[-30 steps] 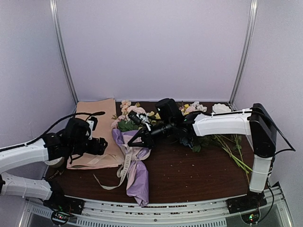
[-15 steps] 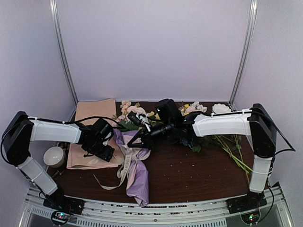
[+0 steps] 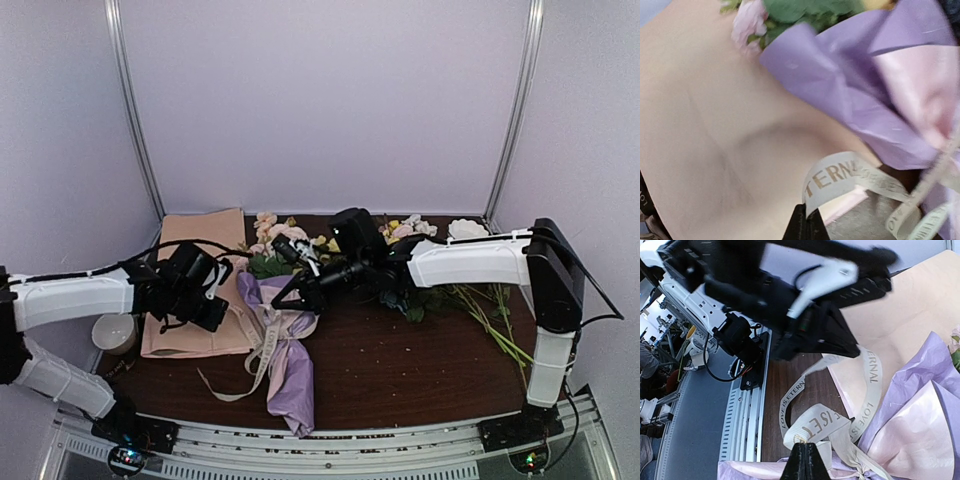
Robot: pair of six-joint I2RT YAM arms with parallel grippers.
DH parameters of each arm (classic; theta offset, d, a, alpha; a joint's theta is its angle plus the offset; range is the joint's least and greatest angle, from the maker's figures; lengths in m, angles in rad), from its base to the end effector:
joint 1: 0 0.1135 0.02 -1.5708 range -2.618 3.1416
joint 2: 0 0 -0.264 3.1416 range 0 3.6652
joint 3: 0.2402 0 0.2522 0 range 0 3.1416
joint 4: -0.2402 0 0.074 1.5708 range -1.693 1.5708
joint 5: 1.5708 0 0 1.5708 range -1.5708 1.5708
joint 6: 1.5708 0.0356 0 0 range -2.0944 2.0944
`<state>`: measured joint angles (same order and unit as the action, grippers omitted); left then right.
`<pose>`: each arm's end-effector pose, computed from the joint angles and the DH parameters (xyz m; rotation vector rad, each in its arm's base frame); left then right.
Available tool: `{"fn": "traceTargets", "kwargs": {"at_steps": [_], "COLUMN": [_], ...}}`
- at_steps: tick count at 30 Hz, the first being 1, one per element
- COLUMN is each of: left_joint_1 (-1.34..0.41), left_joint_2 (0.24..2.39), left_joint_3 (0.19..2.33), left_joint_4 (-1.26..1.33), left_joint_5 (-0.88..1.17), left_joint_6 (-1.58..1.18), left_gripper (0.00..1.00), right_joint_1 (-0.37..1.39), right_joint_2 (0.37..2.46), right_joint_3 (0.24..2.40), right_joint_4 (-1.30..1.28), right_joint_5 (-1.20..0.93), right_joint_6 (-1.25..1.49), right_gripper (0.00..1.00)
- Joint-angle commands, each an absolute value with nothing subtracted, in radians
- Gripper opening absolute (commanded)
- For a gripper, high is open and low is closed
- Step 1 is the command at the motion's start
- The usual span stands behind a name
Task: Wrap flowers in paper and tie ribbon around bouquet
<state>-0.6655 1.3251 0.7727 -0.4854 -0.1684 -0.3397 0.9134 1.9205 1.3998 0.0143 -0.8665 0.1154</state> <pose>0.2013 -0.1504 0.1981 0.3614 2.5672 -0.1491 0.2460 0.3630 0.2446 -1.3811 1.7615 1.4954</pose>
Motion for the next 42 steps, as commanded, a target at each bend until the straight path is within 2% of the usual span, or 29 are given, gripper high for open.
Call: {"fn": "traceTargets", "kwargs": {"at_steps": [1,4,8,18,22,27,28,31,32,33,37,42], "left_joint_1": [-0.834,-1.04,-1.256,-1.305,-1.305,-1.305,-1.305,-1.305,-1.305,-1.307,-1.307,-1.282], "left_joint_2": [1.121,1.046,1.109,1.645,1.821,1.941,1.96,1.987,1.979,1.967,1.869,1.58], "left_joint_3": [0.745,0.76,0.898,1.524,1.734,1.816,1.838,1.898,1.898,1.89,1.774,1.458], "left_joint_4": [-0.507,-0.492,-0.471,-0.466,-0.471,-0.372,-0.382,-0.458,-0.472,-0.478,-0.424,-0.197], "left_joint_5": [-0.193,-0.121,-0.074,0.303,0.288,0.107,0.058,-0.036,-0.051,-0.055,-0.107,-0.164], "left_joint_6": [-0.369,-0.312,-0.189,0.295,0.389,0.377,0.373,0.364,0.364,0.367,0.358,0.243], "left_gripper": [0.0,0.0,0.0,0.0,0.0,0.0,0.08,0.7,0.95,0.98,0.98,0.98], "right_joint_1": [0.898,0.885,0.871,0.853,0.853,0.854,0.854,0.854,0.854,0.855,0.856,0.862], "right_joint_2": [1.927,1.942,1.968,1.985,1.967,1.947,1.945,1.937,1.935,1.933,1.93,1.921], "right_joint_3": [1.431,1.461,1.515,1.575,1.566,1.542,1.541,1.536,1.536,1.536,1.536,1.519], "right_joint_4": [0.02,0.011,-0.022,-0.091,-0.119,-0.13,-0.134,-0.141,-0.143,-0.144,-0.149,-0.14], "right_joint_5": [-0.811,-0.793,-0.758,-0.731,-0.73,-0.736,-0.737,-0.741,-0.743,-0.744,-0.749,-0.752], "right_joint_6": [0.155,0.182,0.196,0.162,0.137,0.118,0.114,0.104,0.101,0.099,0.095,0.1], "right_gripper": [0.0,0.0,0.0,0.0,0.0,0.0,0.0,0.0,0.0,0.0,0.0,0.0]}}
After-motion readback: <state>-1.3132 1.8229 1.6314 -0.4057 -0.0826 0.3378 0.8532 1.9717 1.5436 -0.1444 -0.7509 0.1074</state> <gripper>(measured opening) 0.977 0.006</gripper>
